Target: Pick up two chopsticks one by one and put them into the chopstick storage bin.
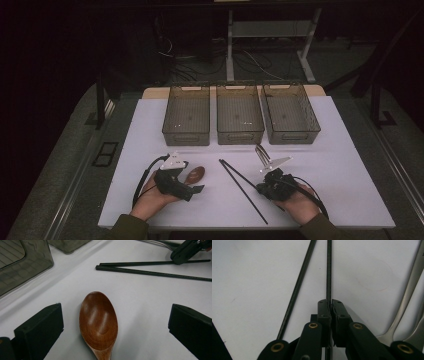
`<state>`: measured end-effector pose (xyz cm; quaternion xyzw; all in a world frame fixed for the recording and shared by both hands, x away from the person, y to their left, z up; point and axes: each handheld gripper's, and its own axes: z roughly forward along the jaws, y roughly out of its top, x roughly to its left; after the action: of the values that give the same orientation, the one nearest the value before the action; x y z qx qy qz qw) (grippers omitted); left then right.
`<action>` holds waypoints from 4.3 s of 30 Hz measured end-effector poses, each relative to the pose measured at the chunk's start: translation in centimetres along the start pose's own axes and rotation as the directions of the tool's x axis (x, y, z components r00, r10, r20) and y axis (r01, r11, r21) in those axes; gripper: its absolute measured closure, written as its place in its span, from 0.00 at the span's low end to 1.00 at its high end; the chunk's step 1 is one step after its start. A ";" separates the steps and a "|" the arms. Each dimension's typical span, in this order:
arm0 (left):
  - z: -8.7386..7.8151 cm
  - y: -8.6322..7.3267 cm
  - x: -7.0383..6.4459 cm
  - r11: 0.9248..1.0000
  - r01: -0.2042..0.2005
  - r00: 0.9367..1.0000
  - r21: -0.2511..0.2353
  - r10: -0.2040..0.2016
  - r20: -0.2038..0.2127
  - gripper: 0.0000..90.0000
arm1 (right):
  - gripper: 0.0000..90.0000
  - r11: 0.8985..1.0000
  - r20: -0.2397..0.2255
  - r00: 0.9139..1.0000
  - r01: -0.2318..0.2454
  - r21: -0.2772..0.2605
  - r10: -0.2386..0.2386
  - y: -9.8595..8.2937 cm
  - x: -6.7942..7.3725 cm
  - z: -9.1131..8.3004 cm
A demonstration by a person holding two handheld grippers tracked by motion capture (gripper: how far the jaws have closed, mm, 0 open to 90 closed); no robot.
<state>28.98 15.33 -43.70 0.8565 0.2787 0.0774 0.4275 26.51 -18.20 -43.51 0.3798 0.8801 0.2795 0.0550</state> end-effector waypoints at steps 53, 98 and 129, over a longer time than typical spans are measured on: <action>-2.4 -1.0 -1.7 0.995 -0.016 1.000 -0.102 0.018 0.016 0.00 | 0.96 0.971 -0.075 0.997 -0.022 -0.240 0.004 1.9 -3.1 -4.7; -1.7 -0.6 -2.4 0.997 -0.030 0.999 -0.072 0.027 -0.039 0.03 | 0.96 0.956 -0.035 0.999 -0.013 -0.293 0.003 11.0 -3.4 -3.9; -1.6 -0.5 -2.7 0.995 -0.056 0.998 -0.077 0.054 -0.027 0.03 | 0.96 0.970 0.014 0.999 -0.034 -0.241 0.039 20.3 -2.9 1.2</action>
<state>25.94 15.25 -42.81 0.8454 0.2572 0.1108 0.4548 41.86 -8.41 -34.05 0.3891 0.8320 0.3817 0.1039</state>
